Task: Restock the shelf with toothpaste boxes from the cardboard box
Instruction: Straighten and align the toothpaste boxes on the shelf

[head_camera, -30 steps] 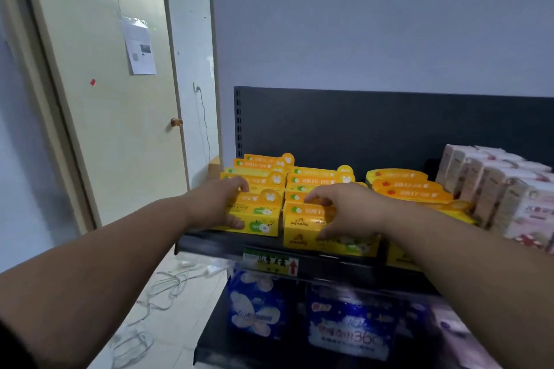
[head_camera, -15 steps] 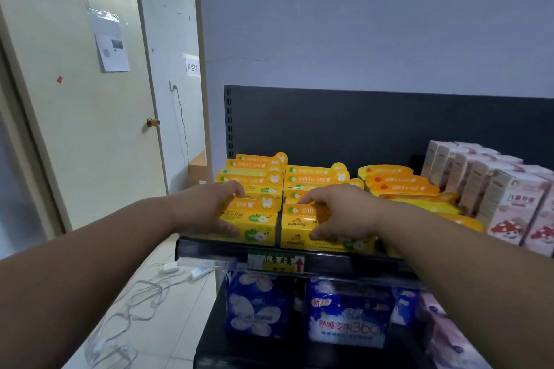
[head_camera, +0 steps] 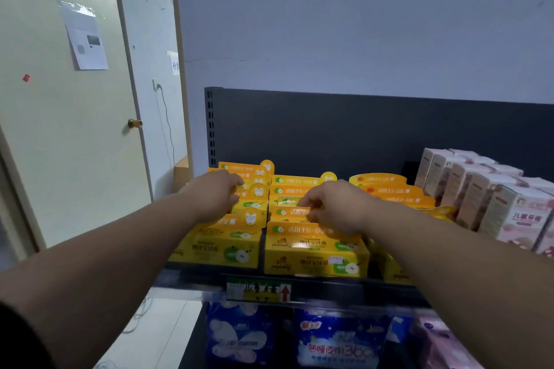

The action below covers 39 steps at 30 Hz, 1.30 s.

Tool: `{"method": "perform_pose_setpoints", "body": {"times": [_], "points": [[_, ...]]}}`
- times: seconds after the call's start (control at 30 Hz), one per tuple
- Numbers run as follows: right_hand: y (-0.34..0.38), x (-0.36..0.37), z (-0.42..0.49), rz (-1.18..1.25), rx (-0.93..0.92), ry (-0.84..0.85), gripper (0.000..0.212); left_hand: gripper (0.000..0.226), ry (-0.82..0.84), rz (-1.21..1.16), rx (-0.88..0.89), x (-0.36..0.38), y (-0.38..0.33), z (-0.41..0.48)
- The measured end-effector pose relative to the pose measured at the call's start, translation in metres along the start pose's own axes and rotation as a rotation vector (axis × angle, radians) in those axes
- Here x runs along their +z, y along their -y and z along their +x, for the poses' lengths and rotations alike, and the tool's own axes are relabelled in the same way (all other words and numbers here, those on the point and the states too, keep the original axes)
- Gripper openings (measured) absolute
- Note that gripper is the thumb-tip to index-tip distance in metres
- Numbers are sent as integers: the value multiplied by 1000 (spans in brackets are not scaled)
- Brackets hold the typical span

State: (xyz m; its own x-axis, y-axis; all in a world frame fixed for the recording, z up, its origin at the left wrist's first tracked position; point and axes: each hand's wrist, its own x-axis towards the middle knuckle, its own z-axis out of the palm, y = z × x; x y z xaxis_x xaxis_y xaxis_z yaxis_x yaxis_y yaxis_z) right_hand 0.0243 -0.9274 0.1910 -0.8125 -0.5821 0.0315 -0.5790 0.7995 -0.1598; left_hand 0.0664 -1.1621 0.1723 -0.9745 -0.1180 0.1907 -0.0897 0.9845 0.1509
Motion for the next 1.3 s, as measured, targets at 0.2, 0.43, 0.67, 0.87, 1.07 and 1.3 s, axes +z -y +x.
{"method": "perform_pose_setpoints", "body": {"times": [0.2,0.43,0.67,0.87,1.07,1.3], "points": [[-6,-1,7,42,-13,-8,28,18,77,-6,50,-4,2,7],[-8,-3,8,9,-29,12,29,16,189,27,72,-14,11,-5],[-1,0,6,15,-18,22,28,24,259,-12,41,-19,11,-10],[0,-6,0,1,-20,37,24,24,301,-17,67,-20,14,-15],[-1,-9,-2,71,-20,-100,19,20,216,-157,85,-26,16,-15],[-4,-10,19,57,-34,-124,27,34,-42,-71,13,-21,9,11]]}}
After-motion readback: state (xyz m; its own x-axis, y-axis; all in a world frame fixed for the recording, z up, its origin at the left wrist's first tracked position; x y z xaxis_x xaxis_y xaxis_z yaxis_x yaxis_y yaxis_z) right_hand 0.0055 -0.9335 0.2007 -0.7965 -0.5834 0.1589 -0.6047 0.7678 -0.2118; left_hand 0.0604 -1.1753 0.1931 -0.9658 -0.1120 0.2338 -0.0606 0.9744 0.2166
